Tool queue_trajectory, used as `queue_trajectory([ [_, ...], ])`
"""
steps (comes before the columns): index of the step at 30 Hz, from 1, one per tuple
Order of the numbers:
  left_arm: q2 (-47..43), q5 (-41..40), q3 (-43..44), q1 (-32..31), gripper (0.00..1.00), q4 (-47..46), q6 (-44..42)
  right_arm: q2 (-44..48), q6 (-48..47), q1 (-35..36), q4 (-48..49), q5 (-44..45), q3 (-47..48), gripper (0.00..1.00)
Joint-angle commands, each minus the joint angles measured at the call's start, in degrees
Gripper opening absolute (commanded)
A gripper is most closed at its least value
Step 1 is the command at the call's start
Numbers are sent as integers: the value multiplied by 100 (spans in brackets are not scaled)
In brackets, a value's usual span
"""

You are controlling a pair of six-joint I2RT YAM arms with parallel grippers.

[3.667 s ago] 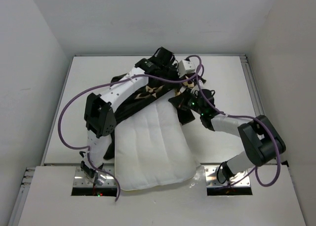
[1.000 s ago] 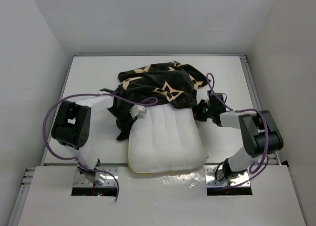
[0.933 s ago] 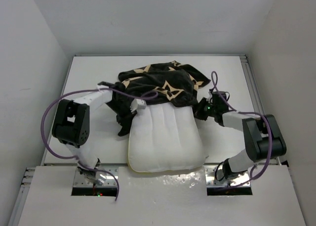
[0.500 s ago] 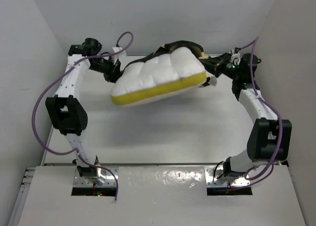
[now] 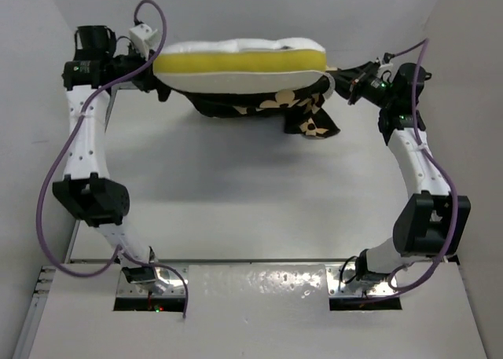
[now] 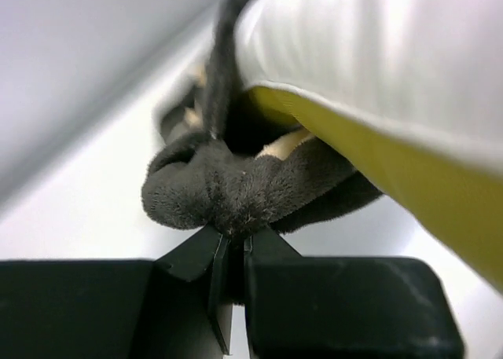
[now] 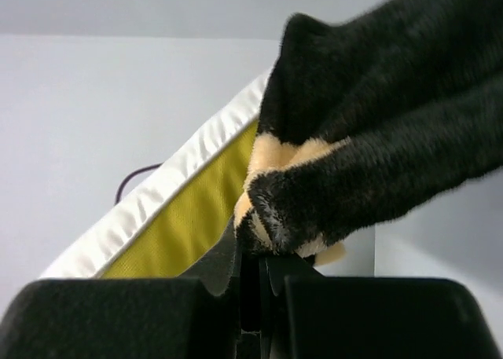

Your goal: Put the pillow into the pillowcase

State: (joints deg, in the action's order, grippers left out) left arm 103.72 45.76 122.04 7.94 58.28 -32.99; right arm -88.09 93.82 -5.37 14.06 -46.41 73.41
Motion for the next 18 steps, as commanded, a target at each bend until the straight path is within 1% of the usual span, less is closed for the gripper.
queue_trajectory([
  [1,-863,-172,405,102,0,-1302,442,469,-22,-149,448,176,165,0],
  [3,-713,-155,837,128,0,-1231,635,495,-57,-158,439,220,428,0],
  [5,-687,-146,1146,181,0,-1476,952,512,-197,-158,300,273,830,0],
  [6,-669,-146,1242,216,0,-1538,1135,539,-485,-158,220,291,955,0],
  [8,-625,-129,1515,260,0,-1644,1330,574,-1038,-158,-533,395,1384,0],
  [9,-643,-120,1525,304,0,-1688,1435,583,-1694,-158,-884,588,1509,0],
  [10,-660,-102,1438,295,0,-1758,1549,565,-1927,-158,-1575,685,1632,0],
  [11,-678,-102,1376,295,0,-1794,1576,565,-2120,-158,-1713,756,1772,0],
  [13,-678,-172,1392,348,0,-1864,1760,626,-2271,-158,-1679,800,1861,0],
  [14,-669,-138,1454,392,0,-2021,1883,653,-2350,-158,-1722,835,2131,0],
  [15,-660,-76,1550,444,0,-2118,1997,653,-2473,-158,-1871,914,2334,0],
  [17,-617,117,1867,611,0,-2356,2331,697,-3026,-140,-2398,1230,2904,0],
  [18,-625,179,1850,673,0,-2435,2550,732,-3280,-123,-2495,1344,2951,0],
])
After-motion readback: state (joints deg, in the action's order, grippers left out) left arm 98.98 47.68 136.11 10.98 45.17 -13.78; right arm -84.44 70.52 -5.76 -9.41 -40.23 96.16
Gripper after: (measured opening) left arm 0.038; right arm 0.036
